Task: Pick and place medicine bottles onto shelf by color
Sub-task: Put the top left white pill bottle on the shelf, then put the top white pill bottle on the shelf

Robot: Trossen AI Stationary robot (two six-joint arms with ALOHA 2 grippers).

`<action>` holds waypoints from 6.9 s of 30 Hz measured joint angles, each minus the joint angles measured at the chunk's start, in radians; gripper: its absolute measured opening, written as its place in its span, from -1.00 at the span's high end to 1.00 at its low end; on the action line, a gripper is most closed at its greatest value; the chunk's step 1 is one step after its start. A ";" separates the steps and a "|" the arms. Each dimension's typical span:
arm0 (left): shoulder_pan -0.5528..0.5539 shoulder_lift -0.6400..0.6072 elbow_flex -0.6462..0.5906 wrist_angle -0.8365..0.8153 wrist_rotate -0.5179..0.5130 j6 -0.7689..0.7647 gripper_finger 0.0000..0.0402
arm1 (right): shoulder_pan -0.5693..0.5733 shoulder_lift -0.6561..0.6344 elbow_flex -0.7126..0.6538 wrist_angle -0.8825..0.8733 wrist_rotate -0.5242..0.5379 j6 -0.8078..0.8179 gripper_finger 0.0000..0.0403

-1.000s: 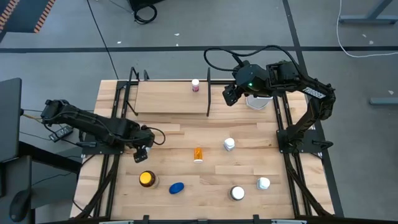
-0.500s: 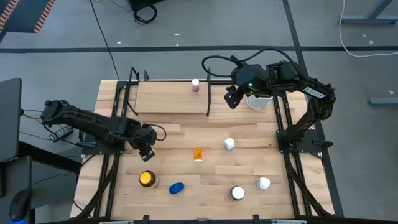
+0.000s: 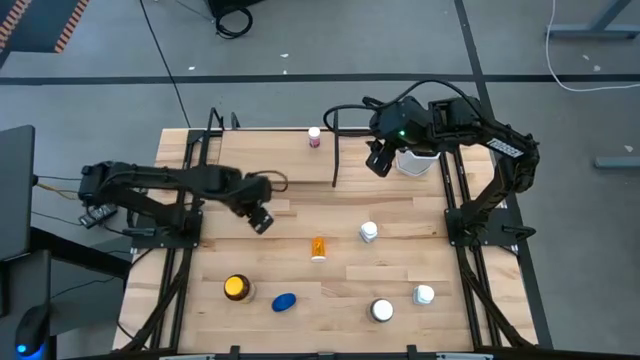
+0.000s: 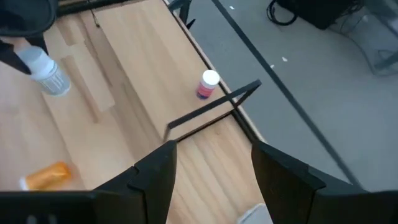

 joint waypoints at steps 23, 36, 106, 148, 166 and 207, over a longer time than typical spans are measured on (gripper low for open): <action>0.239 0.493 0.658 -0.112 -0.002 0.554 -0.03 | -0.272 -0.088 0.000 0.061 -0.082 -0.086 -0.07; 0.360 0.607 0.685 -0.052 0.005 0.737 -0.08 | -0.335 -0.088 0.000 0.047 -0.088 -0.077 -0.07; -0.130 0.258 0.656 -0.216 -0.089 0.153 -0.46 | 0.072 -0.087 -0.650 0.194 -0.564 0.363 -0.65; -0.216 -0.041 -0.002 0.202 -0.005 0.188 -0.46 | 0.167 -0.087 -1.172 0.696 -0.461 0.880 -0.54; -0.199 -0.041 -0.002 0.221 -0.005 0.026 -0.46 | 0.154 -0.087 -1.191 0.717 -0.441 0.724 0.08; -0.138 -0.266 -0.001 0.016 0.043 -0.001 -0.46 | 0.010 0.535 -0.362 0.705 -0.453 0.349 0.03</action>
